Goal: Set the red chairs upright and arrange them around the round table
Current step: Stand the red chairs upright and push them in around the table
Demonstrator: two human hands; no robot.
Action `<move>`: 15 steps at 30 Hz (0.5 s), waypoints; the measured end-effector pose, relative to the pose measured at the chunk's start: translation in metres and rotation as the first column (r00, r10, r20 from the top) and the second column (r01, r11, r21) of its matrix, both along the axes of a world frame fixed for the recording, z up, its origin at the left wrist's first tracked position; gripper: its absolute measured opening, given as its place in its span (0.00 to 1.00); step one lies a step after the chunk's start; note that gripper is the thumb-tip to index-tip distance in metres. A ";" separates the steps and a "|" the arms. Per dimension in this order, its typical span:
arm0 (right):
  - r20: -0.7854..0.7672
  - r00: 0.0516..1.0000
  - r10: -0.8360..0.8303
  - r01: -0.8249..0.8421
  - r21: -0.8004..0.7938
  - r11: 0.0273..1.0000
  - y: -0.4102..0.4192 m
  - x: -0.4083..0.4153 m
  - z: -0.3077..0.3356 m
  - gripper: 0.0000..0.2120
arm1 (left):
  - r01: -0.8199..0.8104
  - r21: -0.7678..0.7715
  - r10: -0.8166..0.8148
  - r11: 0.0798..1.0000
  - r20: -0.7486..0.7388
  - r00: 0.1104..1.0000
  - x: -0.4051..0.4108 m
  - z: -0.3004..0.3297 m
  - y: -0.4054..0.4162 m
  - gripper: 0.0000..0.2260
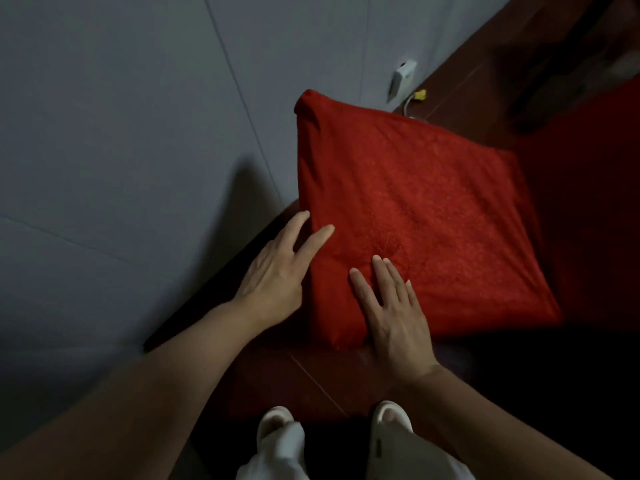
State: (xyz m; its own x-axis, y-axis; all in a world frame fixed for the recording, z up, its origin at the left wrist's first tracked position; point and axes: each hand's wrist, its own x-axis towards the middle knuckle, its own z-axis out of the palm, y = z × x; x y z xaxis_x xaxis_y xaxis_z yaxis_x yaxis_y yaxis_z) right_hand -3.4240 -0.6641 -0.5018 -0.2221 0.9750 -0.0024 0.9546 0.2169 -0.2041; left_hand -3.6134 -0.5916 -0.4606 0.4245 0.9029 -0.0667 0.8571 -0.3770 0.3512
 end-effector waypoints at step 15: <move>-0.116 0.962 -0.248 0.260 0.104 0.960 -0.020 0.120 0.158 0.42 | 0.455 0.296 -0.427 0.840 -0.156 0.890 0.142 0.149 0.049 0.28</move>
State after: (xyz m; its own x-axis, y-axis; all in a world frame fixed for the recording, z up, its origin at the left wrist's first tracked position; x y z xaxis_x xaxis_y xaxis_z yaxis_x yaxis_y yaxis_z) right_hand -3.3038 -0.6836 -0.3437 0.0401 0.9913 0.1253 0.9570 -0.0020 -0.2901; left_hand -3.4714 -0.5423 -0.3117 0.7886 0.5992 0.1384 0.5932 -0.8005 0.0853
